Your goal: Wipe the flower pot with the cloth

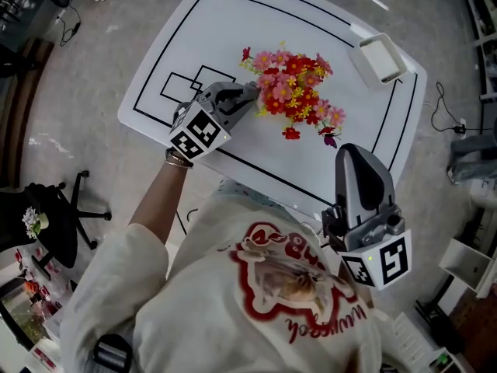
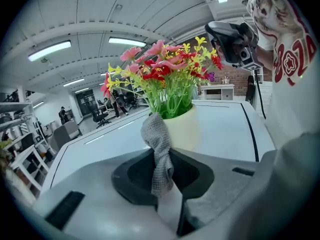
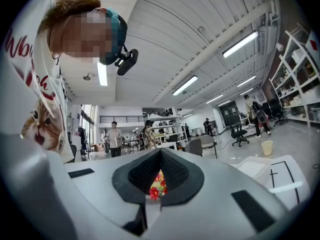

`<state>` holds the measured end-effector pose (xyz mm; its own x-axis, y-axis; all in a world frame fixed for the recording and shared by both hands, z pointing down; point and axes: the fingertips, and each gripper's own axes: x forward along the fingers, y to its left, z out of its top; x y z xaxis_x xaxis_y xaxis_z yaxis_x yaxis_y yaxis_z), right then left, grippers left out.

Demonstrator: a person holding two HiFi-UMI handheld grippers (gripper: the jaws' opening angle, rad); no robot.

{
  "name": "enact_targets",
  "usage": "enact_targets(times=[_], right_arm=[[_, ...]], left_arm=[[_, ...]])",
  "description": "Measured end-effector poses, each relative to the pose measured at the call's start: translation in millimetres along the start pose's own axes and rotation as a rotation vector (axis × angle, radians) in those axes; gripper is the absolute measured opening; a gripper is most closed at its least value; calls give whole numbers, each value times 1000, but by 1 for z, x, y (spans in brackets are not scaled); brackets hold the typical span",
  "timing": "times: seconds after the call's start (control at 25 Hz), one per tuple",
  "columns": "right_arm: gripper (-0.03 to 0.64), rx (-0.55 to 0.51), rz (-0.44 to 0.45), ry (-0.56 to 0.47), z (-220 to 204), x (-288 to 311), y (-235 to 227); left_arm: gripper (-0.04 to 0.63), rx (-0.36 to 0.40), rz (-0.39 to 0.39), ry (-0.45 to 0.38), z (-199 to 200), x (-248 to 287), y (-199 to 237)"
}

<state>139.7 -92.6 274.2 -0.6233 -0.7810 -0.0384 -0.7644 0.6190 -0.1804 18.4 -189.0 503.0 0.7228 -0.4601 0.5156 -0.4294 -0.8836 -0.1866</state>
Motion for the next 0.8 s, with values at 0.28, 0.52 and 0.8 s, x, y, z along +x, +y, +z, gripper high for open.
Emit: enact_targets(times=[0.28,0.52,0.8], right_arm=[[-2,6,6,0,-3,-4,5],[-2,8,4,-1,-4,-8,8],[-2,8,5,-2,-6,-11,11]], left_arm=[[54,9,6,10,1,-3,-6],[54,4,11,16,0,-4,-12],[54,-1,15,17,1,-5,-18]])
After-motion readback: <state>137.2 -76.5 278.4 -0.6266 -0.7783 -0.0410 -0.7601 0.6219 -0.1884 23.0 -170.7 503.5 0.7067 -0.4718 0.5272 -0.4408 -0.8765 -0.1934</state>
